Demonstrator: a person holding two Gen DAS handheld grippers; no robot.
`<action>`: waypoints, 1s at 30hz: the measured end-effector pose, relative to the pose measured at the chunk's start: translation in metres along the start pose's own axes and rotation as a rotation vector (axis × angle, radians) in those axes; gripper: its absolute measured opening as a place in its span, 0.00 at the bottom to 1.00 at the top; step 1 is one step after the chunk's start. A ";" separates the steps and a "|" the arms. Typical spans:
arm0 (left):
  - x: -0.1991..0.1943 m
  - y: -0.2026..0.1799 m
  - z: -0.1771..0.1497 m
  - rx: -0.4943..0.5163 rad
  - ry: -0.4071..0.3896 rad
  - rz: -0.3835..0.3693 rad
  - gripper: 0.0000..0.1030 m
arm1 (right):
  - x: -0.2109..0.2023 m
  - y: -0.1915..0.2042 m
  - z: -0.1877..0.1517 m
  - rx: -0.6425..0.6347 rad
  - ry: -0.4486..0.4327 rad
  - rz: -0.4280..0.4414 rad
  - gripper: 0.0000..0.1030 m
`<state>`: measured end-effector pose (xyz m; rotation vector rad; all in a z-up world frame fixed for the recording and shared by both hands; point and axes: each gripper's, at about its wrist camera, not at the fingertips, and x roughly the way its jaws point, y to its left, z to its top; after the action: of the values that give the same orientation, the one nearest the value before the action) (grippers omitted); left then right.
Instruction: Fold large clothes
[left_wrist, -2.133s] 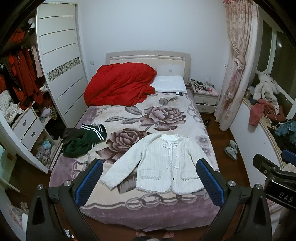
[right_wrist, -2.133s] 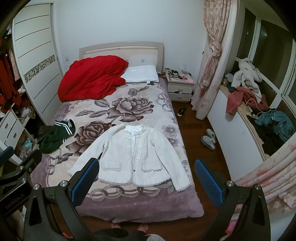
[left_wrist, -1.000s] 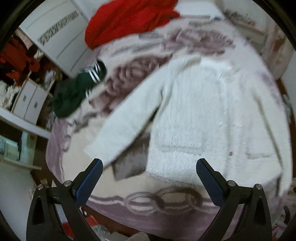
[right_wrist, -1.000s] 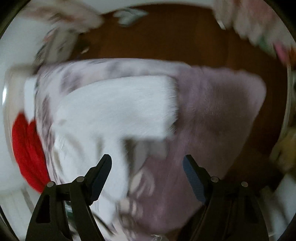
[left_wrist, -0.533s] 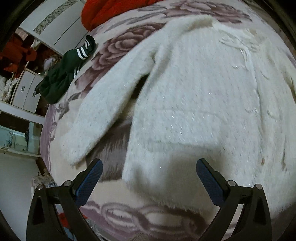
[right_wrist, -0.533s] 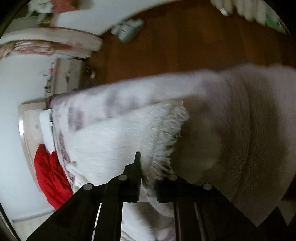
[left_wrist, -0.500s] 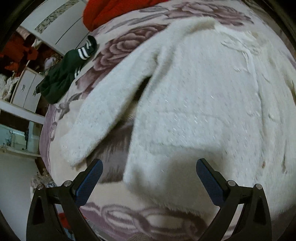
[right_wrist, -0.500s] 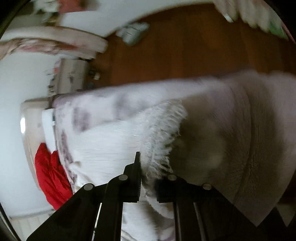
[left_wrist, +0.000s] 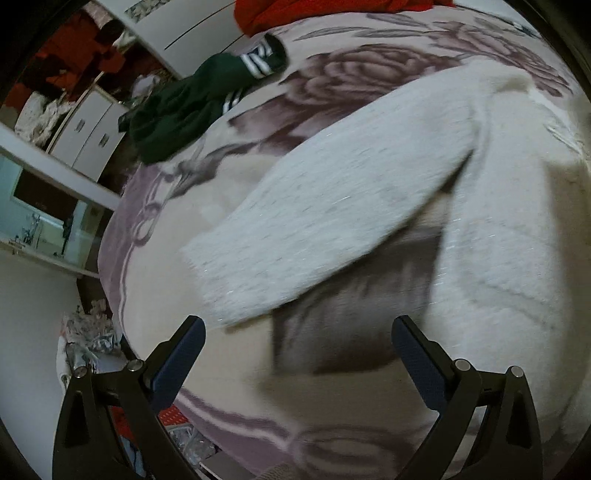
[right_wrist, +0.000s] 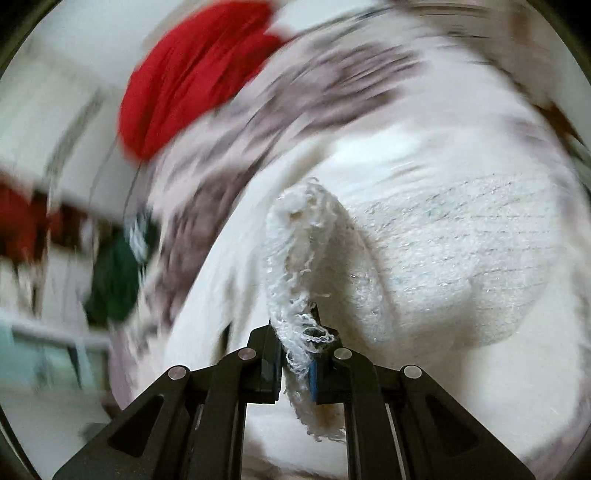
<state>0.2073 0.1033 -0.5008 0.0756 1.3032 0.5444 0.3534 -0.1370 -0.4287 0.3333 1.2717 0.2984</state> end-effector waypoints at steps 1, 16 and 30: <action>0.004 0.005 -0.002 -0.001 0.003 -0.003 1.00 | 0.029 0.019 0.004 -0.031 0.047 -0.007 0.11; 0.043 0.039 -0.016 -0.036 0.062 -0.018 1.00 | 0.065 -0.190 -0.017 0.225 0.108 -0.540 0.52; 0.075 0.091 -0.019 -0.390 0.213 -0.158 1.00 | 0.167 -0.277 0.058 0.412 0.079 -0.519 0.36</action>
<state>0.1705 0.2092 -0.5414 -0.4150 1.3723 0.6746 0.4639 -0.3281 -0.6719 0.3278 1.4460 -0.4010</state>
